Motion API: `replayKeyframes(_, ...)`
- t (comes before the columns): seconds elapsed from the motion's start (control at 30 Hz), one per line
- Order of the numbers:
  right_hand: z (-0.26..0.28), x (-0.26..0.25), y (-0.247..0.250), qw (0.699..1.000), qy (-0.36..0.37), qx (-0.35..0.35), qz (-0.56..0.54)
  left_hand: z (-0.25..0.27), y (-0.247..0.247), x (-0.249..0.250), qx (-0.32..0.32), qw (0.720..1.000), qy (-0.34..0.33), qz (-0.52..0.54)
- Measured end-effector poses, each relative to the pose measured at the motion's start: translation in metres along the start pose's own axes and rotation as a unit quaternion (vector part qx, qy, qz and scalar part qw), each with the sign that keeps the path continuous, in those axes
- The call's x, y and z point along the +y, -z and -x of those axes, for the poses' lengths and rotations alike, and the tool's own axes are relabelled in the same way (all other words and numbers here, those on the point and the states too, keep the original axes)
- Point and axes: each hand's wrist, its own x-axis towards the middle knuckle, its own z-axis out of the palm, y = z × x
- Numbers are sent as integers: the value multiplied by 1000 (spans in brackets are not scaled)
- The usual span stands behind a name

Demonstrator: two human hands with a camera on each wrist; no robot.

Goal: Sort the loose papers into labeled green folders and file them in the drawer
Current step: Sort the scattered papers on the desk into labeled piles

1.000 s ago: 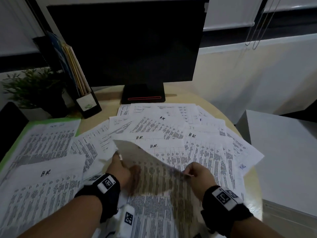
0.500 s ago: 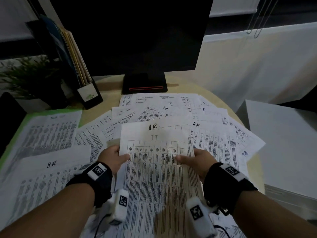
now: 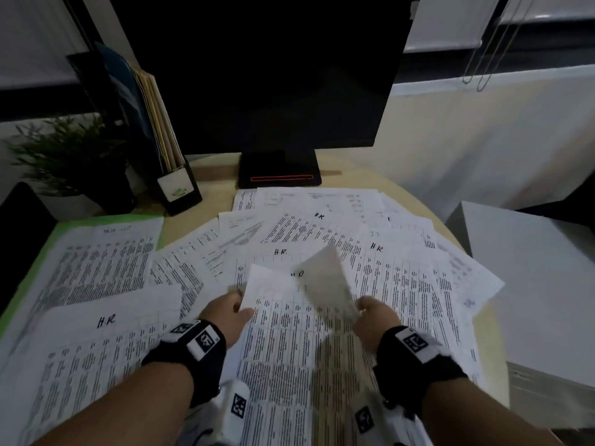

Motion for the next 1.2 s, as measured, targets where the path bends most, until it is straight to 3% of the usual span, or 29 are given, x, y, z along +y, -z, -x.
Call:
replayKeyframes(0.23, 5, -34, -26, 989, 106, 3, -98, -6, 4, -8, 47, 999, 7, 17)
replayKeyframes(0.37, -4, -46, -22, 966, 20, -27, -256, -7, 5, -6, 49, 999, 2, 21)
replayKeyframes(0.5, -20, -53, -19, 997, -36, 4, -67, -11, 6, -8, 40, 999, -4, 2)
replayKeyframes(0.57, -23, -59, -23, 998, -43, 13, 40, -11, 6, -10, 40, 999, -9, 2)
replayKeyframes(0.67, -27, -68, -28, 996, -55, -10, 66, -7, 5, -11, 45, 999, -29, 5)
replayKeyframes(0.77, -31, -73, -25, 991, -9, -46, 126, -4, 5, -12, 44, 999, -27, -3)
replayKeyframes(0.97, -27, -55, 4, 993, -33, -98, 62, -8, 11, -9, 40, 998, -4, 42)
replayKeyframes(1.1, -27, -12, 31, 996, -61, -32, -56, -15, 19, 2, 69, 996, -6, 60)
replayKeyframes(1.2, -27, 22, 47, 988, -96, 33, -120, -23, 19, 8, 82, 997, 6, 10)
